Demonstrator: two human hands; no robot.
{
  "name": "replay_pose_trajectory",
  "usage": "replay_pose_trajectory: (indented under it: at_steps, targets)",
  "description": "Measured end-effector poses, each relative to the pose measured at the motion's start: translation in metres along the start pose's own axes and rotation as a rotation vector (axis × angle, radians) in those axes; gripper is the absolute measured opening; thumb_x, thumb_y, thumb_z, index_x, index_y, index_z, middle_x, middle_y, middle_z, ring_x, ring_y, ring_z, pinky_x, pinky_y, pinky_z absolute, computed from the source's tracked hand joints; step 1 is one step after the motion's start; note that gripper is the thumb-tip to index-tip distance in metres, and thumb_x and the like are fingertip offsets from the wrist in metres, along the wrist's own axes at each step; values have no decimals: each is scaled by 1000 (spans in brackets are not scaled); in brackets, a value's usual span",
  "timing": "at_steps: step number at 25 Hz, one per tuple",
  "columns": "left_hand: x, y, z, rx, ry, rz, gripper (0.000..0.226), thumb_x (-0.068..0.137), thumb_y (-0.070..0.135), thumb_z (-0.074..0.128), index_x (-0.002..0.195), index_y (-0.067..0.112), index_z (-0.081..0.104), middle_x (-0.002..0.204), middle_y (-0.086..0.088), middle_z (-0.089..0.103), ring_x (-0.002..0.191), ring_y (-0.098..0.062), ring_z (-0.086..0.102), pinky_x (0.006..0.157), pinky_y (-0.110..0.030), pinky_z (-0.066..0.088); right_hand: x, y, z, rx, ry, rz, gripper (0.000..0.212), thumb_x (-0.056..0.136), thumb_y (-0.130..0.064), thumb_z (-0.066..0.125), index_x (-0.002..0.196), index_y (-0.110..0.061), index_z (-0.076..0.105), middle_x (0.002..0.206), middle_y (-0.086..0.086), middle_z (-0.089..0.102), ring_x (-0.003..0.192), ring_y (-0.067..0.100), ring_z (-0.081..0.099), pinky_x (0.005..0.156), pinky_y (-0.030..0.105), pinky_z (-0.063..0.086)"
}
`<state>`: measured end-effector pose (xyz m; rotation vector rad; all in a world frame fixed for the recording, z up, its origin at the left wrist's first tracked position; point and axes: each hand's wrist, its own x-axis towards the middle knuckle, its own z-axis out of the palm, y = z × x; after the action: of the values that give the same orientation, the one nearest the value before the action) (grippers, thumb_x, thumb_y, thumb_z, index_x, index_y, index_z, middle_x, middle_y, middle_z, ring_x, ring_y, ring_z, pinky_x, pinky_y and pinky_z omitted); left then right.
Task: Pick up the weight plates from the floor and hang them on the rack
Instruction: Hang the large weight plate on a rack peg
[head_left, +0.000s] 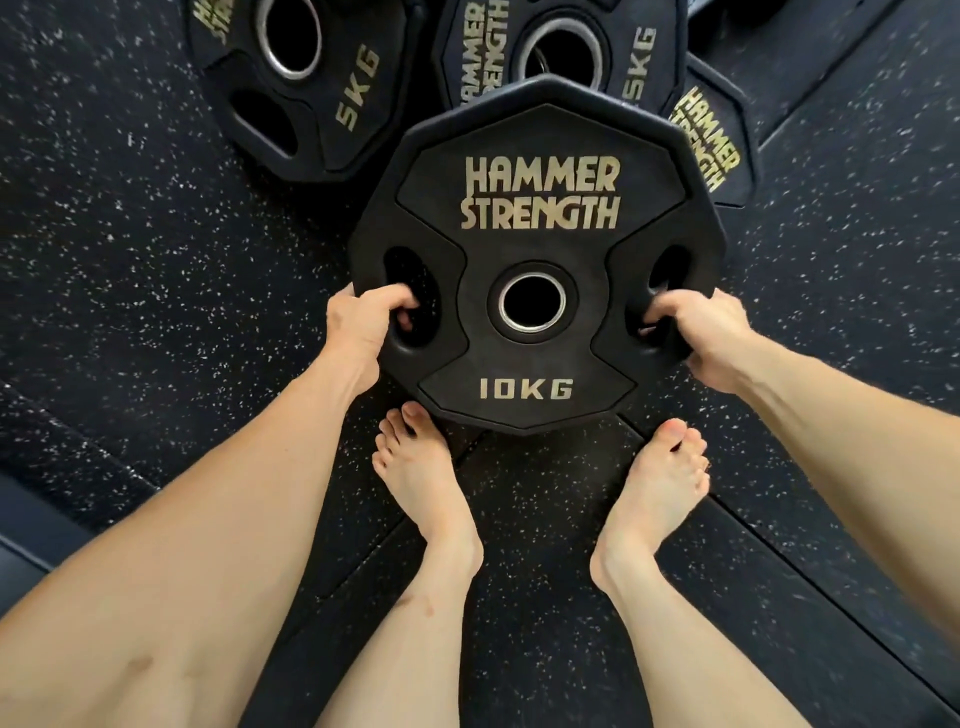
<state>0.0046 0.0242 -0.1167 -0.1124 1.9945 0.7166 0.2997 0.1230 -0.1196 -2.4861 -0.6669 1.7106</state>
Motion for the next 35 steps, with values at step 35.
replay_pose_trajectory:
  at_steps: [35]
  targets:
    - [-778, 266, -390, -569, 90, 689, 60, 69, 72, 60, 61, 13, 59, 51, -2, 50, 45, -15, 44, 48, -26, 36, -806, -195, -281, 331, -382, -885, 31, 74, 5, 66, 54, -10, 48, 46, 5, 44, 41, 21, 40, 52, 33, 38]
